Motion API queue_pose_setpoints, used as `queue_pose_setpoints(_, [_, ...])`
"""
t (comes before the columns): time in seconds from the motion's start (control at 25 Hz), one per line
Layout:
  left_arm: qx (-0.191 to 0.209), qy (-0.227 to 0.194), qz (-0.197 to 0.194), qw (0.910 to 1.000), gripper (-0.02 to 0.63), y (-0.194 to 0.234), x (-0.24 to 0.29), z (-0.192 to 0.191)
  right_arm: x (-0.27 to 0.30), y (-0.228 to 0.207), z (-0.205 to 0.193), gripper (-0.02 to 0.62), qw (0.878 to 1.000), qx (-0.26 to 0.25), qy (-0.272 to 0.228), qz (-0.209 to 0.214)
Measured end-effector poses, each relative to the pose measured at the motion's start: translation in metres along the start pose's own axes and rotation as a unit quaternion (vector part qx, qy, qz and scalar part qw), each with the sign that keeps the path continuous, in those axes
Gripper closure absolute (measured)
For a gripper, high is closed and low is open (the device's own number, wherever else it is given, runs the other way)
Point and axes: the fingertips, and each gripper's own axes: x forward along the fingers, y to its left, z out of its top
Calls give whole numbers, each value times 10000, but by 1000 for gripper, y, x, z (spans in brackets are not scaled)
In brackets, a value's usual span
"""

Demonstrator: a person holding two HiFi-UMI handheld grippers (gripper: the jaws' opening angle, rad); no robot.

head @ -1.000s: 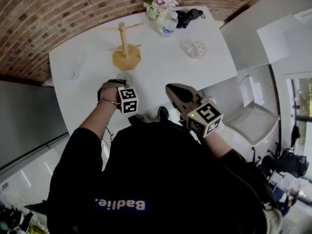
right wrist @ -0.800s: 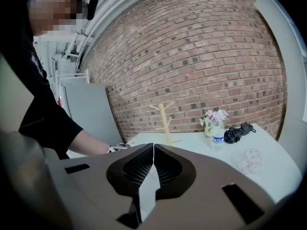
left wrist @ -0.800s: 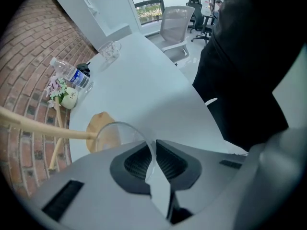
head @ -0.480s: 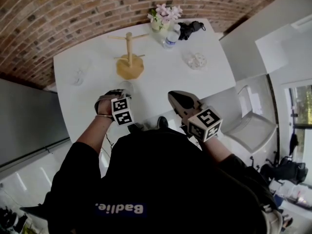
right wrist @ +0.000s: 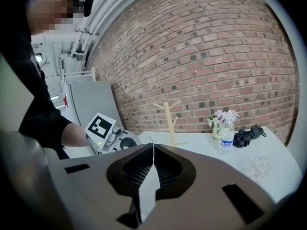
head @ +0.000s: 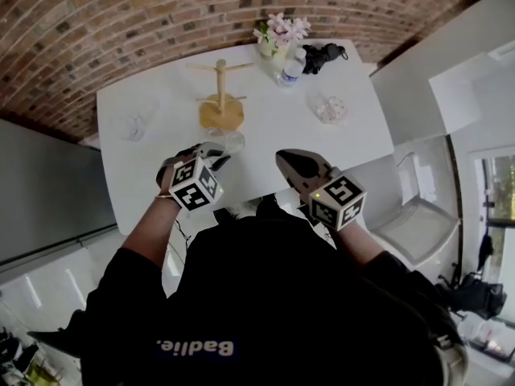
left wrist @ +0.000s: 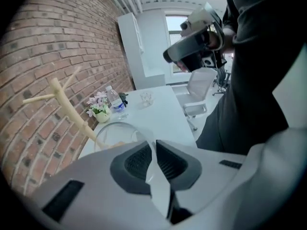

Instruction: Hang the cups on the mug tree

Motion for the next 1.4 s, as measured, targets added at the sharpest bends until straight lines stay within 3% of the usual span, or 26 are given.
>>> queue_pose_setpoints(0.2, [-629,-568,122,9963,577,15,-15,30,9,-15,7,566,9995,-1,117,278])
queue_pose_setpoints(0.32, [-1126,-1004,104,9885,577,23,-25,47,16,-29,10,566,9985,-80,86,527])
queue_pose_setpoints(0.56, [-1727,-2055,-61,9633,577,30,-31,74,28,-53,20,565,9941,-152,183,1061])
queue_pose_setpoints(0.72, [-2140,-2730,-66,9379,578,37,-36,93,34,-64,24,561,9890,-204,276,1441])
queue_pose_setpoints(0.88, [-2357,-3178,-62,9184,578,47,-39,105,41,-74,24,448,9822,-142,375,1834])
queue_pose_setpoints(1.16, [-2619,-3744,-446,8884,580,56,-46,126,47,-79,26,333,9659,-2,575,2525])
queue_pose_setpoints(1.4, [-2462,-4082,-917,8743,580,51,-43,144,48,-78,29,278,9502,141,731,3027])
